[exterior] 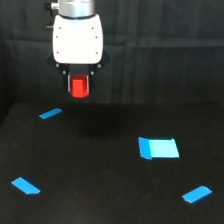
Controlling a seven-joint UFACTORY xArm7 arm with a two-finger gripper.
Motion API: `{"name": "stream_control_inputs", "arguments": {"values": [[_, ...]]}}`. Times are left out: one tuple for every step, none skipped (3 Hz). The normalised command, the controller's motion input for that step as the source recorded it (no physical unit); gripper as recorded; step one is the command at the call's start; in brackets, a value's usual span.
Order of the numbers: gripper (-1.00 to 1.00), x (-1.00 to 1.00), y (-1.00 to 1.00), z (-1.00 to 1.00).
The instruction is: Pick up the red object from the table
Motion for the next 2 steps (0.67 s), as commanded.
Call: {"name": "stream_control_inputs", "arguments": {"values": [[-0.93,0.00,0.09,0.01],[-0.97,0.11,-0.12,0.03]]}}
